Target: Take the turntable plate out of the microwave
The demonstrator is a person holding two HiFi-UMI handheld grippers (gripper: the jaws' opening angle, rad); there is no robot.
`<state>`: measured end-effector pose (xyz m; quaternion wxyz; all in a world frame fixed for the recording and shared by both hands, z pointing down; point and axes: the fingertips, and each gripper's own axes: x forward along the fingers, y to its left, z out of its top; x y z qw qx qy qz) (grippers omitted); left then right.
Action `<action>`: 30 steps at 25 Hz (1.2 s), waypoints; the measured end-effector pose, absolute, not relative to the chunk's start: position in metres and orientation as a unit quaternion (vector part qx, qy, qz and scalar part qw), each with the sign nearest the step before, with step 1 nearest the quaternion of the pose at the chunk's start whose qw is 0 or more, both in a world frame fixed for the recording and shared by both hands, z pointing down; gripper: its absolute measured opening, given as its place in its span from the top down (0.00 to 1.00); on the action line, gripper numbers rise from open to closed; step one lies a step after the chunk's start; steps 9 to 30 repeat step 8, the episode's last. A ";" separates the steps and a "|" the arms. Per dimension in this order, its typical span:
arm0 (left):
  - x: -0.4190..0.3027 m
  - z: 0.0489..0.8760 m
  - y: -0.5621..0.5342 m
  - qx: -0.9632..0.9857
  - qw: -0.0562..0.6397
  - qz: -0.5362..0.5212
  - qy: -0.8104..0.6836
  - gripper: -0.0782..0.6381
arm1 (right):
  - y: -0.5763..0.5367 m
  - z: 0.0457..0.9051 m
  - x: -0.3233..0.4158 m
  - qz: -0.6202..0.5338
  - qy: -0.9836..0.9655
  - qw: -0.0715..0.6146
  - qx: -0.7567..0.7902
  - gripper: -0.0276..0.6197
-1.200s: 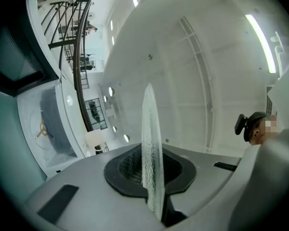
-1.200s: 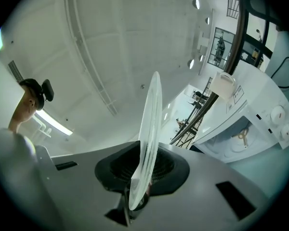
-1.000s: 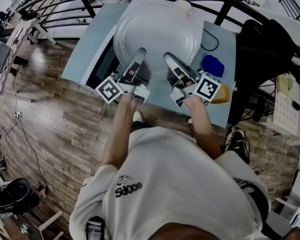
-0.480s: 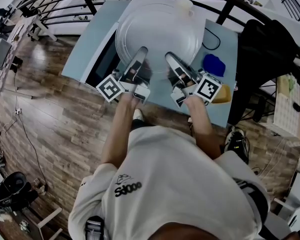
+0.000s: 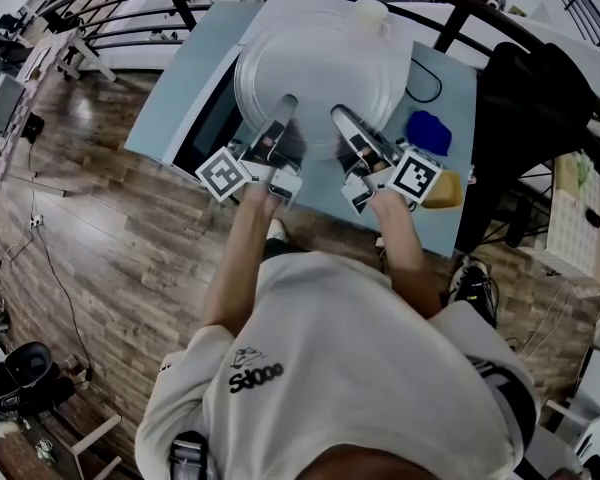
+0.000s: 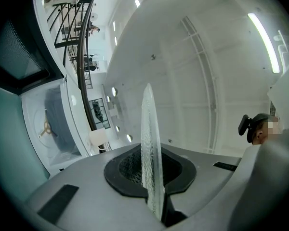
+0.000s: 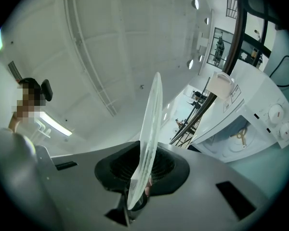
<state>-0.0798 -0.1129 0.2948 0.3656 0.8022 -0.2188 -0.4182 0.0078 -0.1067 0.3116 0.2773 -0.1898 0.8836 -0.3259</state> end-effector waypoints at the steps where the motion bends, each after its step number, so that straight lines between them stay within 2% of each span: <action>1: -0.080 0.295 -0.113 0.802 0.366 -0.417 -0.219 0.84 | -0.106 0.312 0.008 -0.327 0.883 0.278 -0.190 0.89; 30: -0.079 0.297 -0.113 0.798 0.374 -0.416 -0.222 0.84 | -0.107 0.313 0.008 -0.331 0.882 0.279 -0.190 0.90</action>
